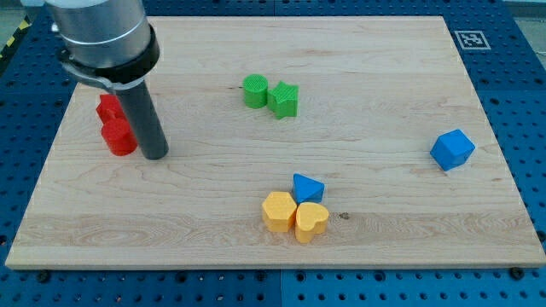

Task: Move the red circle into the red star

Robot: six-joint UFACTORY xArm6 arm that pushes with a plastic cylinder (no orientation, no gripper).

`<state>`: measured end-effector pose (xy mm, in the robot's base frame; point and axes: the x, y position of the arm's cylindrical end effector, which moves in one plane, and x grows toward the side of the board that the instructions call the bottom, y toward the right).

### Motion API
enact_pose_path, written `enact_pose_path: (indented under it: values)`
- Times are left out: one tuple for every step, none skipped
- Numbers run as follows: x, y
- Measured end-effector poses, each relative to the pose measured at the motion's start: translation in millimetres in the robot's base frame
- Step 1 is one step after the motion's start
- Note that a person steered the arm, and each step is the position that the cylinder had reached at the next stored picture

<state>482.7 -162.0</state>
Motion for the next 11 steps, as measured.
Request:
enact_pose_path:
  values:
    - [9.9, -2.8]
    - [11.8, -4.0]
    - [11.8, -12.0]
    - [11.8, -29.9]
    - [11.8, -32.8]
    - [10.8, -32.8]
    - [4.7, -32.8]
    - [0.3, -32.8]
    - [-0.3, -33.0]
    - [-0.9, -34.6]
    - [-0.9, -27.0]
